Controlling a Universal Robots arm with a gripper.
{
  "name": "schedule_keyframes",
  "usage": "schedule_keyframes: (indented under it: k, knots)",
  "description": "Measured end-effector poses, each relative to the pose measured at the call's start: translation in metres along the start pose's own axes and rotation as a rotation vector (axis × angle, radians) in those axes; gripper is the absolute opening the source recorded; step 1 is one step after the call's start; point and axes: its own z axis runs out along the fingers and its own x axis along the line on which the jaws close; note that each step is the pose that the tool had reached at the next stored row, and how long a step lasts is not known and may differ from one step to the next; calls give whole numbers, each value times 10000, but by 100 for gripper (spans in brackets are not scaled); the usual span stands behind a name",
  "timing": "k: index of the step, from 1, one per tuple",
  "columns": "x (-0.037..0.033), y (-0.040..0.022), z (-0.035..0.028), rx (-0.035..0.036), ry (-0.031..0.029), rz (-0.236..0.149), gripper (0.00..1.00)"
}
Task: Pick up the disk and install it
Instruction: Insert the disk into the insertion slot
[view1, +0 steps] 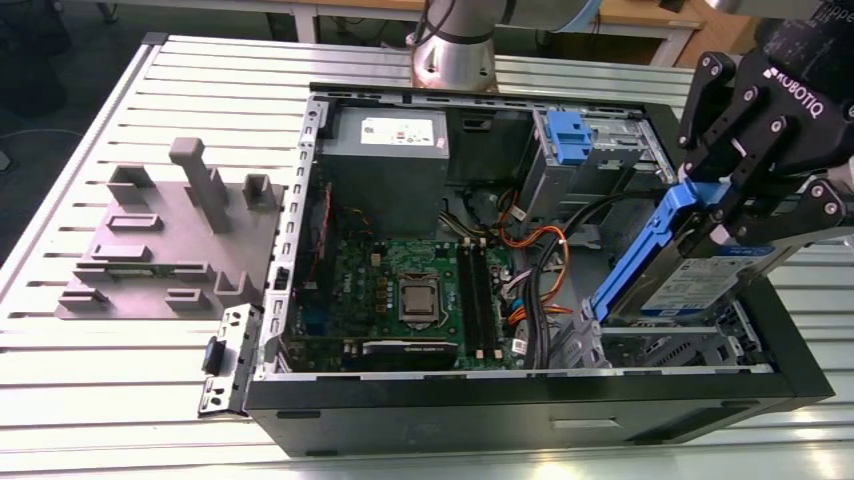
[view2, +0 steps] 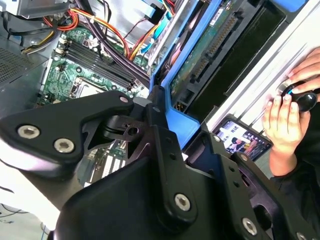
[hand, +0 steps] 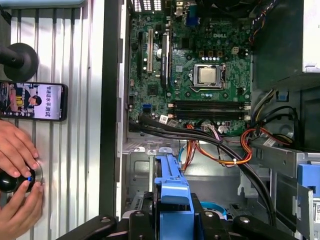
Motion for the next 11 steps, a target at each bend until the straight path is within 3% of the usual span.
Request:
schedule_keyframes:
  k: [11]
  knots:
    - [33,0,4,0,-1,5,36]
